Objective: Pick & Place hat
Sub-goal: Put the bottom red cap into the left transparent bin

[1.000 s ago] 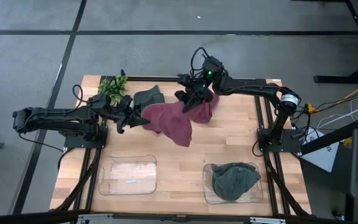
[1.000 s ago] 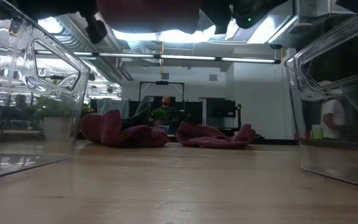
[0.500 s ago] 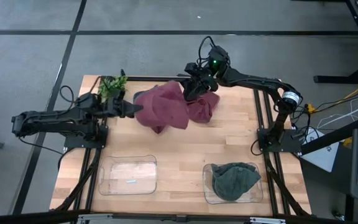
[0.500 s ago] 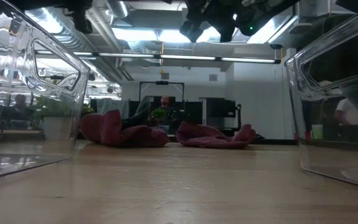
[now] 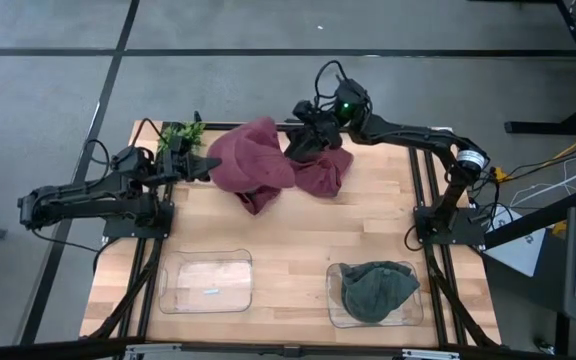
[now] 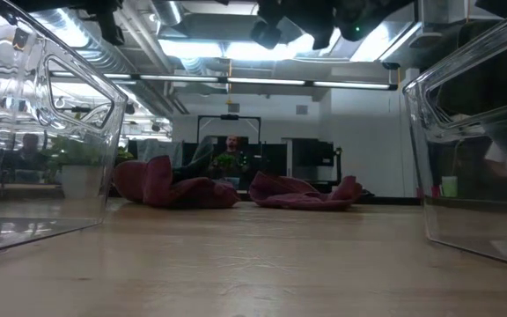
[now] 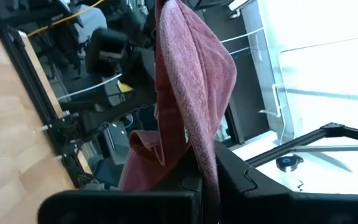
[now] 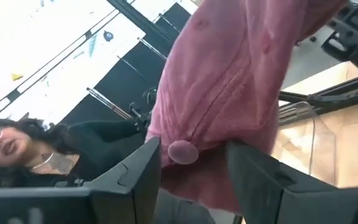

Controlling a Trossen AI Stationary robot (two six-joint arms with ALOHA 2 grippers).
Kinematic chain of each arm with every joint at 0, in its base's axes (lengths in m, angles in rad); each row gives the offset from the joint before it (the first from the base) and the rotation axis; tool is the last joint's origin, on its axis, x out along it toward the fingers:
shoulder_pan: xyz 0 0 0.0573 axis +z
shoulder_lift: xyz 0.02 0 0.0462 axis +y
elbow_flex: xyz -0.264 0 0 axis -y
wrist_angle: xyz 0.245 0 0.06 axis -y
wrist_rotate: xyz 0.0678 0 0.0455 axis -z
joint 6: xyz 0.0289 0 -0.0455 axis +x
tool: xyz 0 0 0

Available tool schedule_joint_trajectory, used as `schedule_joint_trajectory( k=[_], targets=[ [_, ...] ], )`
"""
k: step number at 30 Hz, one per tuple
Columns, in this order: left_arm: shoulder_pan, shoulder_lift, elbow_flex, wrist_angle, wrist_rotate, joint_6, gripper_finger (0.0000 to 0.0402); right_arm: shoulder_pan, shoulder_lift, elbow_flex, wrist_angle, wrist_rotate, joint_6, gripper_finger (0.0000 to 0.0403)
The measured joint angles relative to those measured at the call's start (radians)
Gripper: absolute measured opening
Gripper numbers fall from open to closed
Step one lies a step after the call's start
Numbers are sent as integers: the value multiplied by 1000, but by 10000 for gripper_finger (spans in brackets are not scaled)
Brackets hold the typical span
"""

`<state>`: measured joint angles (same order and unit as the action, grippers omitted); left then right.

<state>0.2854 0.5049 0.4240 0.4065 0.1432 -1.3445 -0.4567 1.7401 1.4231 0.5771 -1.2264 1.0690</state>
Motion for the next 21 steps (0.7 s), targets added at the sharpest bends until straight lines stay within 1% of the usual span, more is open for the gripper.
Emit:
schedule_joint_trajectory(
  k=[4, 8, 11, 15, 18, 21],
  targets=[
    [1, 1, 0, 31, 21, 30, 11, 23, 0, 0, -30, 8, 49, 178],
    [1, -6, 0, 122, 72, 57, 12, 31, 0, 0, -68, 71, 58, 178],
    [1, -17, 0, 103, 72, 66, 12, 31, 0, 0, -50, 105, 85, 178],
    [1, -17, 0, 39, 85, 68, 12, 35, 0, 0, -1, 119, 109, 178],
    [1, -16, 0, -19, 84, 69, 12, 39, 0, 0, 66, 104, 131, 178],
    [1, -16, 0, -27, 81, 87, 12, 42, 0, 0, 128, 66, 176, 177]
  ],
)
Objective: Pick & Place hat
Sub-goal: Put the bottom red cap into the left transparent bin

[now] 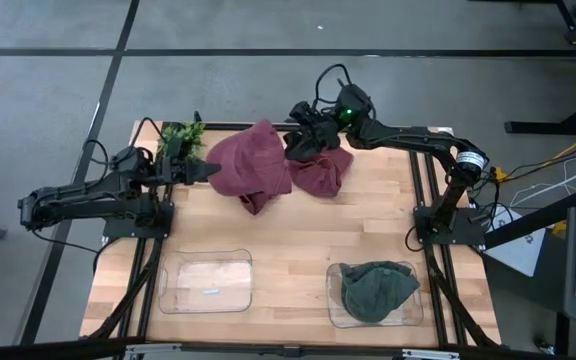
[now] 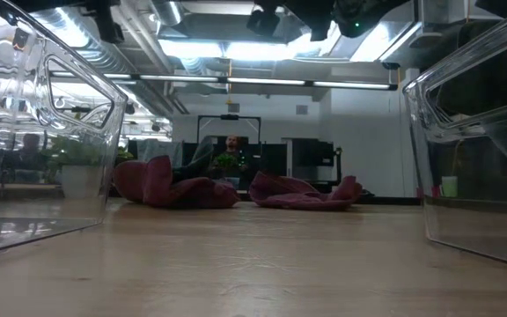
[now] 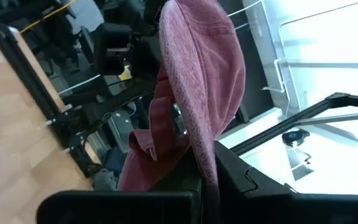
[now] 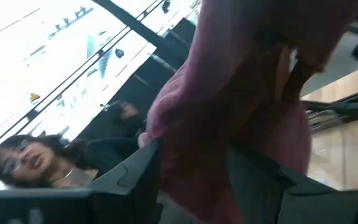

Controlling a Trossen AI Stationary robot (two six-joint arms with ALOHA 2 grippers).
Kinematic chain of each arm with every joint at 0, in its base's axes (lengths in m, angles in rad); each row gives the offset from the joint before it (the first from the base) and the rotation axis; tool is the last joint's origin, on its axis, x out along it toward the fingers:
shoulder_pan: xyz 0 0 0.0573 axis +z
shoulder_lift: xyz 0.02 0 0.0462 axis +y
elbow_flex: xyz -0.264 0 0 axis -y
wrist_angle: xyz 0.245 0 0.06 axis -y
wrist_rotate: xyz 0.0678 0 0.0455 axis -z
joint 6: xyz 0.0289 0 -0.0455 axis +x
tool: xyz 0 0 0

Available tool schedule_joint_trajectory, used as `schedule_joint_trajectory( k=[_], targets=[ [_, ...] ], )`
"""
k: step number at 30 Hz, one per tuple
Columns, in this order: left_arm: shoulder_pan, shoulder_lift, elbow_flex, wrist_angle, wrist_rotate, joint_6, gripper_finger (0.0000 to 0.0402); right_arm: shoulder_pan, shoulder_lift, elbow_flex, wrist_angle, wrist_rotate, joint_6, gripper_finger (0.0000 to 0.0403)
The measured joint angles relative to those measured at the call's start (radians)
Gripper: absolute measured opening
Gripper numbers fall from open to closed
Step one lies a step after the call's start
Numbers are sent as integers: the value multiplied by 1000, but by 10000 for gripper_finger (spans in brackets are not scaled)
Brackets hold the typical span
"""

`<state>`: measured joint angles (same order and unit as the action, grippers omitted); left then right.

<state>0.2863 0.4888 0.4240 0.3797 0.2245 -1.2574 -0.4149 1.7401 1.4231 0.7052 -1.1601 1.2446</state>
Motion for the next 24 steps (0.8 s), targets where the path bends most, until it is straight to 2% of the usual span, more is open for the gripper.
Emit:
schedule_joint_trajectory(
  k=[10, 19, 24],
  targets=[
    [0, 0, 0, 4, -74, 15, 12, 35, 0, 0, 96, -44, 84, 177],
    [-12, 45, 0, 5, -94, 16, 12, 48, 0, 0, 99, 65, 87, 177],
    [-23, 61, 0, 14, -92, 26, 12, 47, 0, 0, 73, 71, 84, 173]
  ],
)
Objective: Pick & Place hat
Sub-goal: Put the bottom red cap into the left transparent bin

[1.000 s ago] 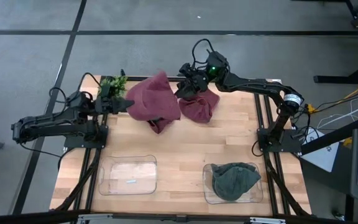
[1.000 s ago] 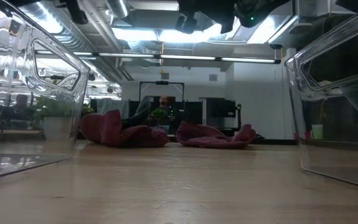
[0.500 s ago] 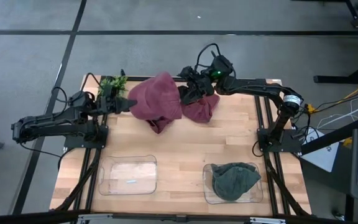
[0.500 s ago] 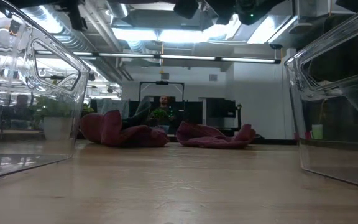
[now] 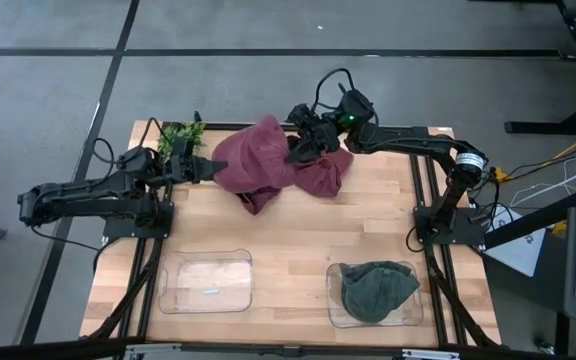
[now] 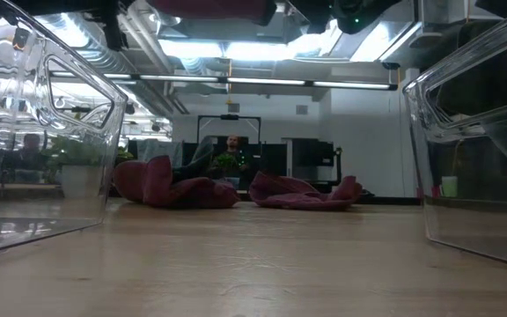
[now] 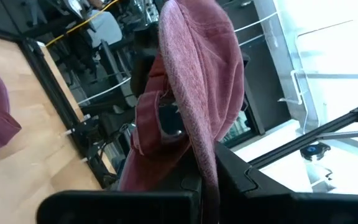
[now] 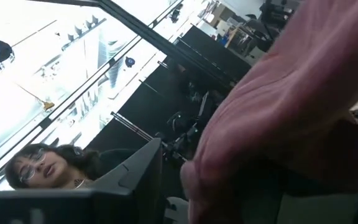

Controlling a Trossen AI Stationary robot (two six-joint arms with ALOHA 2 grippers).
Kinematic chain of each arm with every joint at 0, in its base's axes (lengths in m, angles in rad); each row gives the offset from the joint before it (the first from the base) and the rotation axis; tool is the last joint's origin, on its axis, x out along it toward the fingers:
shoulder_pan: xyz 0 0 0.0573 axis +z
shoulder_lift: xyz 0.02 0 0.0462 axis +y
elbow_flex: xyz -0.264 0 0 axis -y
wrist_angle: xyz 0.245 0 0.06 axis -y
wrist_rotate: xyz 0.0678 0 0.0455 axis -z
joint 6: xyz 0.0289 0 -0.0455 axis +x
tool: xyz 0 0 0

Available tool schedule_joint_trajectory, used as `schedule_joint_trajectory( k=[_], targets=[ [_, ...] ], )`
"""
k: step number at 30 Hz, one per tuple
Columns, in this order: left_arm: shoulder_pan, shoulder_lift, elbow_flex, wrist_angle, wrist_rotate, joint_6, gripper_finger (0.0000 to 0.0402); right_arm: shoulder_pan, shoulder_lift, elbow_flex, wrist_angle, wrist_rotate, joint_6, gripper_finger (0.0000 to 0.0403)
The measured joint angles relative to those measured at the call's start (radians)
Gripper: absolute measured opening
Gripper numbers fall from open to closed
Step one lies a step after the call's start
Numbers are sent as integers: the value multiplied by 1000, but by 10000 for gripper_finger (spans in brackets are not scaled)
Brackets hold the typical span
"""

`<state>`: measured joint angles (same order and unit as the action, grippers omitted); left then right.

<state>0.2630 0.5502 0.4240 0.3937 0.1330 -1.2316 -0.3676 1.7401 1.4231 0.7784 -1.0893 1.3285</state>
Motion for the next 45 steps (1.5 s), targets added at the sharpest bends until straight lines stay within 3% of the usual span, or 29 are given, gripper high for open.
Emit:
schedule_joint_trajectory(
  k=[13, 21, 28, 39, 45],
  targets=[
    [-2, -3, 0, 49, 74, 34, 13, 0, 0, 0, -34, 22, -80, 22],
    [-2, -3, 0, 51, 99, 91, 23, 0, 0, 0, -50, 20, -103, 34],
    [-1, -3, 0, 51, 115, 121, 18, 0, 0, 0, -50, -18, -97, 20],
    [37, -3, 0, 51, 135, 149, 130, 2, 0, 0, -51, -153, 7, 20],
    [87, -3, 0, -15, 229, 221, 176, 5, 0, 0, -51, -161, 18, 24]
  ],
)
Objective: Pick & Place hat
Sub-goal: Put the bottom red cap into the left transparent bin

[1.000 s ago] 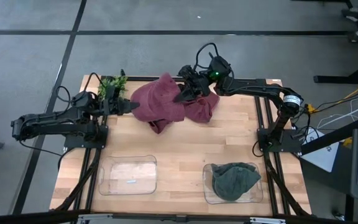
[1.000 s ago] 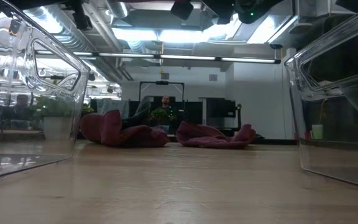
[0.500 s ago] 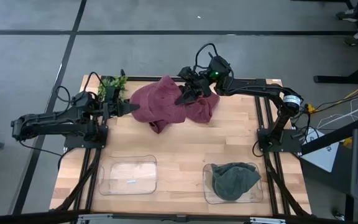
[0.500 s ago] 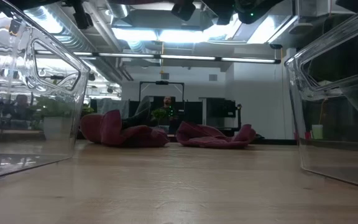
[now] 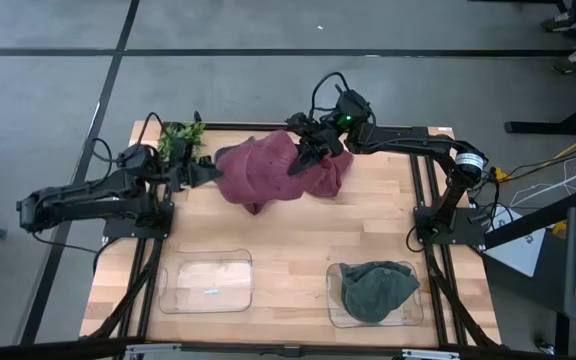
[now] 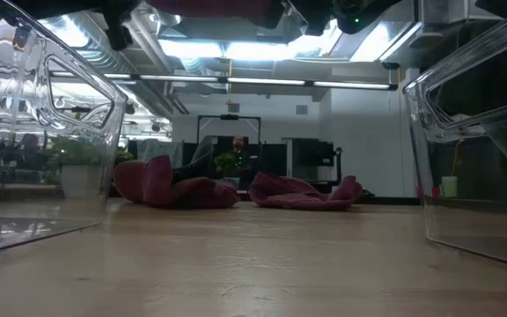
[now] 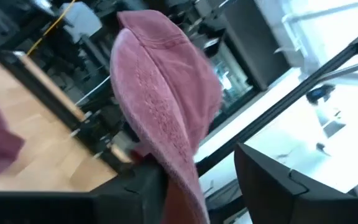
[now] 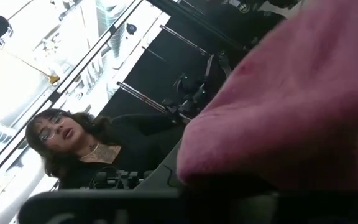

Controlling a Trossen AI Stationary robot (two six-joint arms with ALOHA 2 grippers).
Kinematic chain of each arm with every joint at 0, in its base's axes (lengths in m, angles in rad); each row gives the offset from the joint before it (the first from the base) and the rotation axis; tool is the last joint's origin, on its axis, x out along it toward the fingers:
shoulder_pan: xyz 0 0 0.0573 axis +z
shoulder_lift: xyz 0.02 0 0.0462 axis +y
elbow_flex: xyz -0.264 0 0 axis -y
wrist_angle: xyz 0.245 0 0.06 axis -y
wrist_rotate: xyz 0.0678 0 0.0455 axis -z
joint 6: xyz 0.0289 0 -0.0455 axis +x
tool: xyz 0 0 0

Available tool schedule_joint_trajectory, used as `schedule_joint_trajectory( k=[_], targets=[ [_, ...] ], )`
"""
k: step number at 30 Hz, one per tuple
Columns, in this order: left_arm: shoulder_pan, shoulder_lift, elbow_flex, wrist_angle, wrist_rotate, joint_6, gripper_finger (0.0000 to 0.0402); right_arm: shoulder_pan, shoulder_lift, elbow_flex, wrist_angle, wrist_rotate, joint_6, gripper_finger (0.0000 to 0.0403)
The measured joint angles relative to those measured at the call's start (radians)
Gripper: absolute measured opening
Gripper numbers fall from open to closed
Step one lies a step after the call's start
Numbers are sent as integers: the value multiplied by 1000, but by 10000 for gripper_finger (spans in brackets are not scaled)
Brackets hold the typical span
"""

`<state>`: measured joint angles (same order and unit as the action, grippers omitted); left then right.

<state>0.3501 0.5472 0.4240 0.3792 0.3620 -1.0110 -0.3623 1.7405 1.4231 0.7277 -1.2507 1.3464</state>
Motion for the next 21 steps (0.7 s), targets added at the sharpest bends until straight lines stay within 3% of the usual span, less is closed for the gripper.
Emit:
schedule_joint_trajectory(
  k=[8, 13, 17, 21],
  targets=[
    [130, 0, 0, -147, 64, 198, 189, 45, 0, 0, 0, -7, 1, 21],
    [216, 1, 0, -147, 57, 265, 189, 75, 0, 0, -2, -8, -32, 23],
    [239, 9, 0, -98, 105, 224, 188, 89, 0, 0, -75, -2, -147, 20],
    [210, 49, 0, -15, 140, 223, 184, 124, 0, 0, -268, 1, -324, 22]
  ],
)
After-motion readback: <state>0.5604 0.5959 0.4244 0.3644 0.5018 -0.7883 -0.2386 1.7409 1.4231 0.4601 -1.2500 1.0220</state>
